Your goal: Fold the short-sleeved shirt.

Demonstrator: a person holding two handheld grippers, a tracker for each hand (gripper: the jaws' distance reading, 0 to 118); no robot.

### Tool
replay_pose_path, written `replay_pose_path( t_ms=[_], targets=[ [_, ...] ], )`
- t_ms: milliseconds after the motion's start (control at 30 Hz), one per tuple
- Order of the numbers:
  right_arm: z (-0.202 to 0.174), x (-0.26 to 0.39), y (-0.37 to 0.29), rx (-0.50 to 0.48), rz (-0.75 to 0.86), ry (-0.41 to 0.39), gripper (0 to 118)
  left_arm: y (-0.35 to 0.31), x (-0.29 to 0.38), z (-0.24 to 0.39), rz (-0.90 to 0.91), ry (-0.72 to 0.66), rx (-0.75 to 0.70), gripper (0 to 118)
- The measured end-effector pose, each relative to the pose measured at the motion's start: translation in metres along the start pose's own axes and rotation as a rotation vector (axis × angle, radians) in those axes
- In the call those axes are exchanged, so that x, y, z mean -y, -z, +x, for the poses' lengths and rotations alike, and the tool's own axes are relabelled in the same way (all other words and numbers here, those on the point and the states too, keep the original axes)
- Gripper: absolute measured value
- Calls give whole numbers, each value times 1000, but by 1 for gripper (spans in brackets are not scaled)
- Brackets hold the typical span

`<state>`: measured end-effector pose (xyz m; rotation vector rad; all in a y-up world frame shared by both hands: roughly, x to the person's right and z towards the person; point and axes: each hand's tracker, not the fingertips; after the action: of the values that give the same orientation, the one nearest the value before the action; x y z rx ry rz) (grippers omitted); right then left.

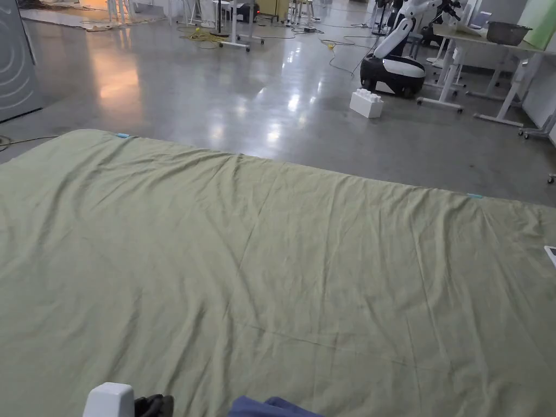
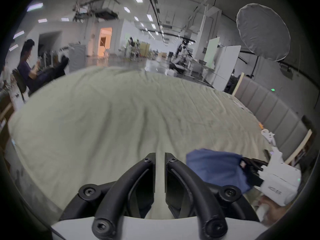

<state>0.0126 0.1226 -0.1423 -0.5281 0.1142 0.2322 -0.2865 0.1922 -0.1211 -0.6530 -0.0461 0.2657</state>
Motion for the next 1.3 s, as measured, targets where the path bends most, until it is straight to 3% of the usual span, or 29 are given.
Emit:
replay_pose_path(
  t_ms=[67,100,133,200,267,400,533,700,800,833,933,1300],
  targets=[
    [0,-6,-5,-13,-21,15,0,12,-2,-5,-63,-52,87,26],
    [0,-7,-7,-17,-18,18,0,20,-4,-6,-102,-78,132,42],
    [0,-8,-7,-23,-21,26,0,28,-5,-8,-125,-102,185,67],
    [6,8,9,-32,-22,29,0,44,-7,-11,-193,-132,281,93],
    [11,11,12,-45,-31,74,0,62,-8,-13,-246,-168,379,95],
    [18,23,23,-54,-34,88,0,100,-7,-13,-384,-238,480,95],
    [19,27,26,-64,-32,94,0,132,-1,-16,-512,-312,565,94],
    [21,28,26,-74,-29,96,0,152,4,-24,-513,-415,675,88],
    [19,26,25,-76,-30,97,0,163,11,-20,-513,-396,667,64],
    [19,27,25,-75,-30,97,0,164,14,-15,-504,-356,641,50],
    [19,26,25,-76,-30,99,0,165,19,-17,-501,-374,637,31],
    [34,0,10,-73,-6,76,0,126,-3,-21,-462,-439,674,22]
  ],
)
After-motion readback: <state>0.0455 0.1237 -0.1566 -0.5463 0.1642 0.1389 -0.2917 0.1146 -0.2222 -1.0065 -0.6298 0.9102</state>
